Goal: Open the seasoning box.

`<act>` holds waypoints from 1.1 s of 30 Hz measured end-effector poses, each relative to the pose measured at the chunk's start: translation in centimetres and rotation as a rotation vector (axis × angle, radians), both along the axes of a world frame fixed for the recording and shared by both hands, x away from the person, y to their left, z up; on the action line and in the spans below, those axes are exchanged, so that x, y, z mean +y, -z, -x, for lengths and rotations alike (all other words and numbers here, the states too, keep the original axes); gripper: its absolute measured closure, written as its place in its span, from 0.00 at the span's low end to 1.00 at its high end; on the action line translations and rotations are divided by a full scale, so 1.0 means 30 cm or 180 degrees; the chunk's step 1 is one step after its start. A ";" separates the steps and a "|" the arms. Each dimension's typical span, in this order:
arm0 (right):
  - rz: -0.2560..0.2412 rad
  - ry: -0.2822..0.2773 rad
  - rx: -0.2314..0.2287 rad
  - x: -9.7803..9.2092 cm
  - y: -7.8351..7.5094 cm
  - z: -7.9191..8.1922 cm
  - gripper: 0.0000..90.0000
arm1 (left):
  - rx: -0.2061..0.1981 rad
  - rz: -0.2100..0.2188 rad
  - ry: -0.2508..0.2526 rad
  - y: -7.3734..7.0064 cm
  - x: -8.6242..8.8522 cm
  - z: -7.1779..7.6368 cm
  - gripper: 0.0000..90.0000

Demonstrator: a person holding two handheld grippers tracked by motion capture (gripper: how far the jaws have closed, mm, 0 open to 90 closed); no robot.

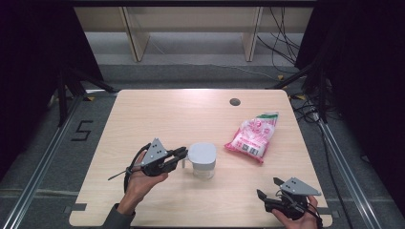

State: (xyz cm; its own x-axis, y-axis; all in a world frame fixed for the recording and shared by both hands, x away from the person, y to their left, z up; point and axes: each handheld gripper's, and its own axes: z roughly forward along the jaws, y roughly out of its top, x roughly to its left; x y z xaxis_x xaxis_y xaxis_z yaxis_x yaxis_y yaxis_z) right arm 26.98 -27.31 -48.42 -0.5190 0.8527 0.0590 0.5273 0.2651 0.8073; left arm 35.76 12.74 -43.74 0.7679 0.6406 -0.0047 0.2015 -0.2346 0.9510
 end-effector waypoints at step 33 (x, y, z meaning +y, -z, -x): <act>-0.0106 -0.0192 -0.0481 0.009 -0.045 0.001 0.63 | 0.0152 0.0065 0.0042 0.033 -0.026 -0.048 0.99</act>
State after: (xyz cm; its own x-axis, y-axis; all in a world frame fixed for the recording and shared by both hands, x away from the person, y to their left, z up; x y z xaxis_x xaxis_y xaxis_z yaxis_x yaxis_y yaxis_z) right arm 26.95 -27.03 -47.06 -0.5742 0.8187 0.0041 0.3831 0.2642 0.8851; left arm 37.21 11.94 -44.73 0.7749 0.6297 -0.0544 0.2437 -0.2183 0.9450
